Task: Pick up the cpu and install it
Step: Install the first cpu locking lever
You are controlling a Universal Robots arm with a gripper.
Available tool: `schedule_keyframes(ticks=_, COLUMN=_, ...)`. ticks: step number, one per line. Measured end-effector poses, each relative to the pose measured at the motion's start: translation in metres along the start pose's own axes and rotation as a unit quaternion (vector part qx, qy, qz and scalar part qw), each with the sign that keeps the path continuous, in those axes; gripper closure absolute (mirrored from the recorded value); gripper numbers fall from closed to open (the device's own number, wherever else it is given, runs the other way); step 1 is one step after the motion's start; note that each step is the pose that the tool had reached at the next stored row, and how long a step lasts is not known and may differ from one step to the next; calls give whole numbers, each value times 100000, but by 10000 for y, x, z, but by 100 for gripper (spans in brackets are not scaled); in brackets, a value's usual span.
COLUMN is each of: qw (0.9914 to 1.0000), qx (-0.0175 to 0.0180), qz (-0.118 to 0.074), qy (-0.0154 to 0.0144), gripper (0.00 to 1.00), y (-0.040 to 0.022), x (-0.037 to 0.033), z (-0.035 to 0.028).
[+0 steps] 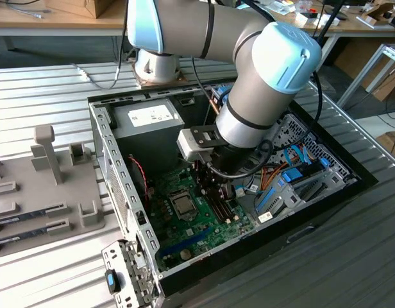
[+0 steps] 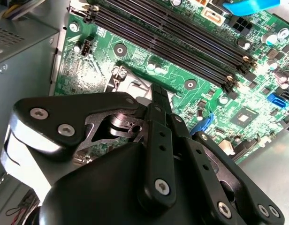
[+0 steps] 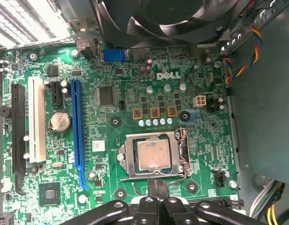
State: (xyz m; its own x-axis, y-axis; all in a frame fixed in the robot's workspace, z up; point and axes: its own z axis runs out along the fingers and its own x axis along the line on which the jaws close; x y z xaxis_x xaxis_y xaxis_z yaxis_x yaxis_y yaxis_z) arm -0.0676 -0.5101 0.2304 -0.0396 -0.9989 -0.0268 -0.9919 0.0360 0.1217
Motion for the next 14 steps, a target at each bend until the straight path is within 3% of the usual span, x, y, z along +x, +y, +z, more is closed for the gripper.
schedule_keyframes(ticks=6, qw=100000, qx=6, qz=-60, qy=99, gripper=89, y=-8, x=42, z=52)
schedule_keyframes(ticks=8, qw=99998, qx=23, qz=-61, qy=703, gripper=89, y=-11, x=43, z=60)
schedule_keyframes(ticks=9, qw=99990, qx=52, qz=-30, qy=1408, gripper=89, y=-13, x=43, z=69)
schedule_keyframes(ticks=10, qw=99971, qx=80, qz=22, qy=2406, gripper=89, y=-16, x=44, z=73)
schedule_keyframes(ticks=12, qw=99921, qx=144, qz=87, qy=3975, gripper=89, y=-25, x=44, z=94)
schedule_keyframes(ticks=14, qw=99905, qx=150, qz=99, qy=4354, gripper=89, y=-42, x=44, z=117)
